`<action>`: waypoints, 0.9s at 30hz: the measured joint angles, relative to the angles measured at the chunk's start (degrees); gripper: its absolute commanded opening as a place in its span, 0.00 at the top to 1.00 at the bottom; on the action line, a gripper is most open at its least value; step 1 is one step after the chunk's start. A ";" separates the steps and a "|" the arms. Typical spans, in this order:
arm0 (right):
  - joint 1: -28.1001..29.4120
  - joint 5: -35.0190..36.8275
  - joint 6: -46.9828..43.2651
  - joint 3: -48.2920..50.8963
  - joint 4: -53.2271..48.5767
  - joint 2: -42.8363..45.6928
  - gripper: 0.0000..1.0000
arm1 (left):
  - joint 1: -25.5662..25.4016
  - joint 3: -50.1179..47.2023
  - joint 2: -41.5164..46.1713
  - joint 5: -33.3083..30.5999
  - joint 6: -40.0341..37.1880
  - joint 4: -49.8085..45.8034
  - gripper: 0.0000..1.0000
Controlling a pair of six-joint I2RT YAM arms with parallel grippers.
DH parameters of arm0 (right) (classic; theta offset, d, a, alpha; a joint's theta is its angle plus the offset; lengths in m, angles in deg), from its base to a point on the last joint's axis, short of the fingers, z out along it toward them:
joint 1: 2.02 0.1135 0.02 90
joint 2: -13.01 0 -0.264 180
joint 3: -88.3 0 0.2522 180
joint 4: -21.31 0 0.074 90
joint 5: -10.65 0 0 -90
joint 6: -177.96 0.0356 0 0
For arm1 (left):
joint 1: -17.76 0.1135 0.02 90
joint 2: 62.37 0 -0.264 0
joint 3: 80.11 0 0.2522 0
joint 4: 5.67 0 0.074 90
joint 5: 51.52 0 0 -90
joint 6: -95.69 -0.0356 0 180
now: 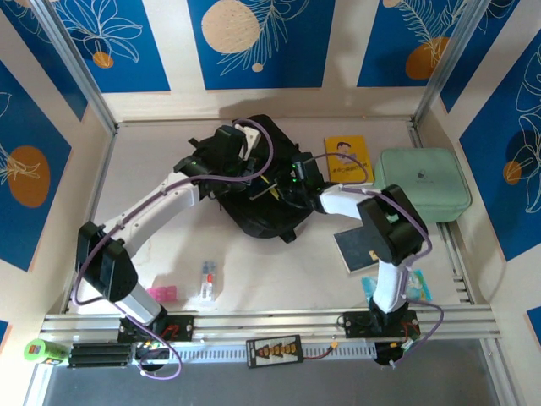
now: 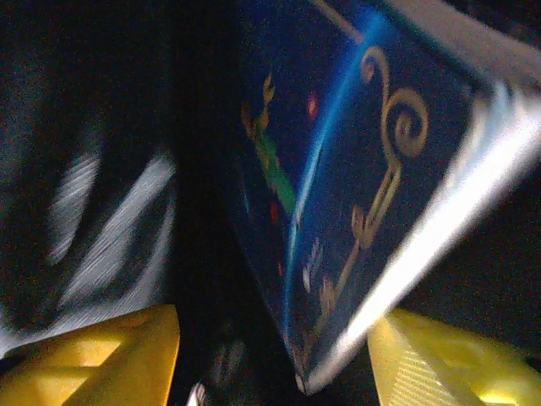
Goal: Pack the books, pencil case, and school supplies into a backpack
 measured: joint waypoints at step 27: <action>-15.02 20.41 -29.81 -14.80 -35.30 4.85 0.07 | 11.74 -21.62 15.96 6.84 1.81 0.44 0.28</action>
